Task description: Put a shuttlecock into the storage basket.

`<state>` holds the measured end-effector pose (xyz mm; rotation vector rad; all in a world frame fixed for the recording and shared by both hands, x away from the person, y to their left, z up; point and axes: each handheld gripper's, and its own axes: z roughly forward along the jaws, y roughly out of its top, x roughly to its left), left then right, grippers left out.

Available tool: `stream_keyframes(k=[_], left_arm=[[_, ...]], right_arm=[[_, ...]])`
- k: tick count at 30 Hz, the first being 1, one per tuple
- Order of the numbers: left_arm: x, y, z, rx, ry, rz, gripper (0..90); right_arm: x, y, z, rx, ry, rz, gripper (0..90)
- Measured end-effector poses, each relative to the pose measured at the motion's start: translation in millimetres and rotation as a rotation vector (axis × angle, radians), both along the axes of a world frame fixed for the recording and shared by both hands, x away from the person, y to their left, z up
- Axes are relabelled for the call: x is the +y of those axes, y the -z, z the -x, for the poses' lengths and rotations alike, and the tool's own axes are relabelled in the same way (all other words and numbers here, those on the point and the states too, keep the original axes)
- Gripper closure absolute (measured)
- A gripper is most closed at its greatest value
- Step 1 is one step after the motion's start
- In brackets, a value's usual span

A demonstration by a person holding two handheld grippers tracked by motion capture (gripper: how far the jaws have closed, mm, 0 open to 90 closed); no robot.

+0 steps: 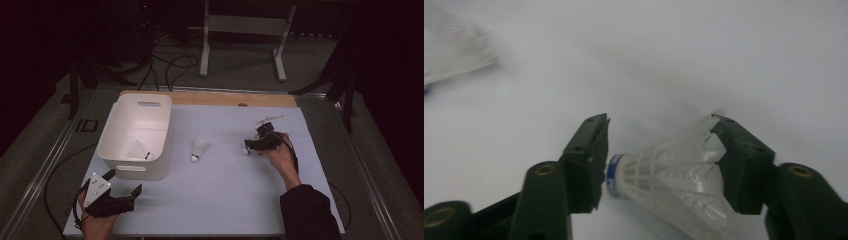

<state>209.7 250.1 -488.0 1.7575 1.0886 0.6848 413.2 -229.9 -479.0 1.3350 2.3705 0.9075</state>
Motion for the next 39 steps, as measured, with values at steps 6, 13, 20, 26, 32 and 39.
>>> stream_keyframes(k=[6, 13, 20, 26, 32, 39], left_arm=[[-0.4, 0.0, -0.2, 0.001, 0.003, -0.004, 0.0], [-0.1, 0.0, -0.1, 0.001, 0.002, -0.003, 0.0], [-0.1, 0.0, -0.2, 0.001, 0.003, -0.004, 0.1], [-0.3, 0.0, -0.2, 0.001, 0.003, -0.004, 0.1], [-0.4, 0.1, -0.1, 0.001, 0.003, -0.004, 0.1], [-0.5, 0.1, -0.3, 0.002, 0.003, -0.004, 0.1]], right_arm=[[4.5, -6.6, 14.4, -0.005, -0.063, -0.040, 55.8], [12.4, -8.6, 19.1, 0.000, -0.113, -0.047, 77.5], [18.9, -7.8, 20.4, -0.015, -0.111, -0.031, 89.2], [21.7, -12.5, 23.2, -0.057, -0.118, -0.038, 89.6], [22.3, -18.3, 25.1, -0.081, -0.104, -0.055, 89.3], [25.2, -22.0, 28.0, -0.105, -0.098, -0.061, 89.2]])
